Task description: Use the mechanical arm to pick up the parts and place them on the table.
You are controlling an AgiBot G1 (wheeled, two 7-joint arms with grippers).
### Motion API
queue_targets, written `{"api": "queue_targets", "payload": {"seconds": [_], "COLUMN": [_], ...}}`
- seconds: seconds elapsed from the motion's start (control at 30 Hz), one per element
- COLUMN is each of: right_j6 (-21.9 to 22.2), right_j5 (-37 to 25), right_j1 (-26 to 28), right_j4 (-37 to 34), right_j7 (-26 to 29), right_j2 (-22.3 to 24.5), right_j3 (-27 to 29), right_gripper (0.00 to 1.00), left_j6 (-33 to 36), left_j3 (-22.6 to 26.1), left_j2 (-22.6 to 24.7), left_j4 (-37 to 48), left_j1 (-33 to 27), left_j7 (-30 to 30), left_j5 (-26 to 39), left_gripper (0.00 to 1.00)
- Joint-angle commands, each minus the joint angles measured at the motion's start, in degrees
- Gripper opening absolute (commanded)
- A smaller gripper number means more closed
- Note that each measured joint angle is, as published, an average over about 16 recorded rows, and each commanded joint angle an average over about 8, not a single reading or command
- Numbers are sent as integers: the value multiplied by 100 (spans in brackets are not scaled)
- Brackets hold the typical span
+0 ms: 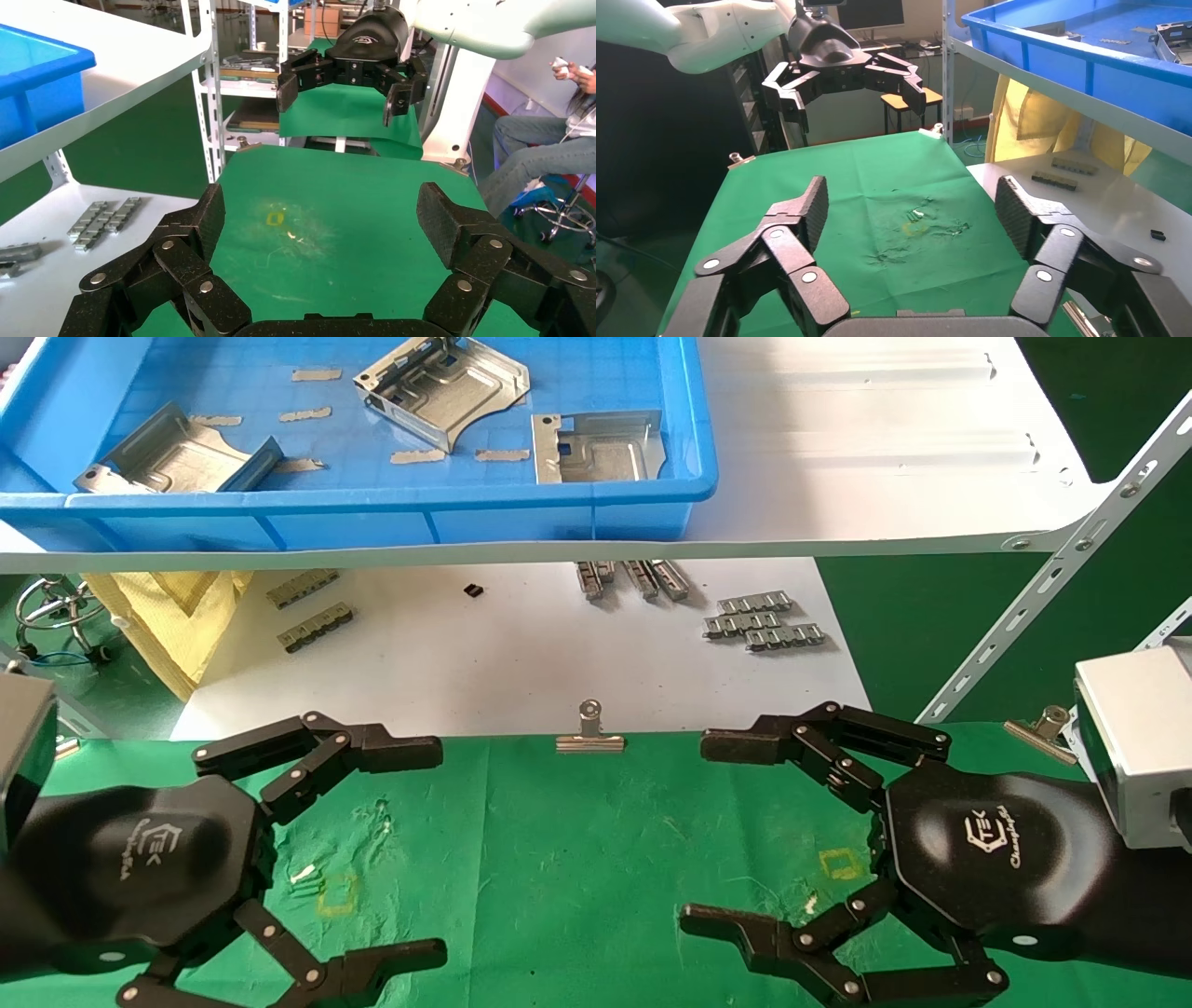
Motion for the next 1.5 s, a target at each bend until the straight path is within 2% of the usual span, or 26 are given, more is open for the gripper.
{"api": "queue_targets", "payload": {"seconds": [0.03, 1.0, 1.1, 1.27, 1.5], "right_j6": [0, 0, 0, 0, 0], "right_j5": [0, 0, 0, 0, 0], "right_j1": [0, 0, 0, 0, 1], "right_j4": [0, 0, 0, -1, -1], "right_j7": [0, 0, 0, 0, 0], "right_j2": [0, 0, 0, 0, 0], "right_j3": [0, 0, 0, -1, -1], "right_gripper": [0, 0, 0, 0, 0], "left_j6": [0, -47, -121, -231, -691], "left_j3": [0, 11, 73, 305, 773], "left_j2": [0, -1, 102, 510, 1522], "left_j4": [0, 54, 281, 1026, 2887], "left_j1": [0, -144, -492, -1573, -3421], "left_j7": [0, -5, 28, 40, 202], "left_j5": [0, 109, 362, 1011, 2123], "left_gripper": [100, 100, 100, 100, 100]}}
